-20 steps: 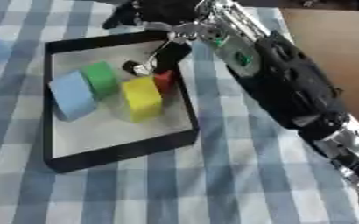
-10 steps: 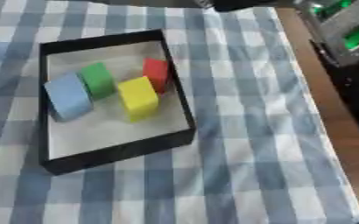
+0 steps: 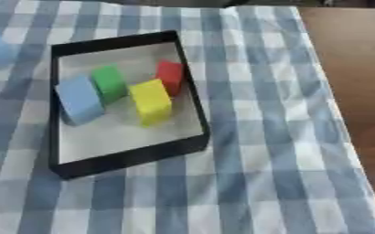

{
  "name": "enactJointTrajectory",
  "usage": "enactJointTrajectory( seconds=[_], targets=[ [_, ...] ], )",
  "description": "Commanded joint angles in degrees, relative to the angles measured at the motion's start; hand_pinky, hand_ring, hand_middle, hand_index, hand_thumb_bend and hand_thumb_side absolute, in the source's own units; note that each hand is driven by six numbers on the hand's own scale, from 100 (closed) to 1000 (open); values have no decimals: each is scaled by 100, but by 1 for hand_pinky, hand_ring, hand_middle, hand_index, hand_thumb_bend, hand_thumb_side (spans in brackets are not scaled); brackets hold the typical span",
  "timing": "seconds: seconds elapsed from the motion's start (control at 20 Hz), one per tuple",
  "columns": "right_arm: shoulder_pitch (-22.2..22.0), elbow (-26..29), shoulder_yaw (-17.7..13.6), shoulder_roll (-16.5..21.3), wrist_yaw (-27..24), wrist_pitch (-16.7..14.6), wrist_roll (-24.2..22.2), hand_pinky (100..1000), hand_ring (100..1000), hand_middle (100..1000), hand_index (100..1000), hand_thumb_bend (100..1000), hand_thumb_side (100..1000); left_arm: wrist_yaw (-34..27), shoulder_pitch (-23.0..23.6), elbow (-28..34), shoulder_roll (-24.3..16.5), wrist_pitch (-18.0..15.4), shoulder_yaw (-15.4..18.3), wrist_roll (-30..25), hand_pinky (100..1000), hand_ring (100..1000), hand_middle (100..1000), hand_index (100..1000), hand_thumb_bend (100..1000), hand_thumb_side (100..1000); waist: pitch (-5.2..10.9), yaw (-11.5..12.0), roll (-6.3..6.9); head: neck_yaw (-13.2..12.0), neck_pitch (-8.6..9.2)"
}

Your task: Pick up objects on the table and place them in the box.

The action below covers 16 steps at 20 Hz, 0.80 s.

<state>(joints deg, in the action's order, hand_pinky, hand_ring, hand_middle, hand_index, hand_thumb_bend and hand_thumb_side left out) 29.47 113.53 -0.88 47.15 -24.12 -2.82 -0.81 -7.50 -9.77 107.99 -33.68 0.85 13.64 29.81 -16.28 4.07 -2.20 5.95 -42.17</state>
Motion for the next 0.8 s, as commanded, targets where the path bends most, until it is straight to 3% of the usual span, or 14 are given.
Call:
enactJointTrajectory(
  seconds=[0.05, 0.35, 0.8],
  targets=[
    [-314, 106, -357, 180, -308, -336, 336, 921, 756, 724, 848, 100, 523, -24, -72, 36, -113, -9, 16, -33, 651, 775, 742, 836, 479, 571, 153, -20, 105, -152, 45],
    [-1123, 106, -587, -311, -289, -641, 476, 935, 769, 763, 858, 100, 534, -59, -114, 6, -51, -8, -29, -87, 651, 775, 752, 836, 481, 572, 143, -71, 181, -416, 62],
    [-1715, 106, -813, -782, -157, -764, 823, 931, 762, 754, 854, 100, 538, -105, -171, -73, -55, -5, -88, -166, 650, 775, 752, 837, 482, 572, 135, -160, 276, -566, 68]
  ],
)
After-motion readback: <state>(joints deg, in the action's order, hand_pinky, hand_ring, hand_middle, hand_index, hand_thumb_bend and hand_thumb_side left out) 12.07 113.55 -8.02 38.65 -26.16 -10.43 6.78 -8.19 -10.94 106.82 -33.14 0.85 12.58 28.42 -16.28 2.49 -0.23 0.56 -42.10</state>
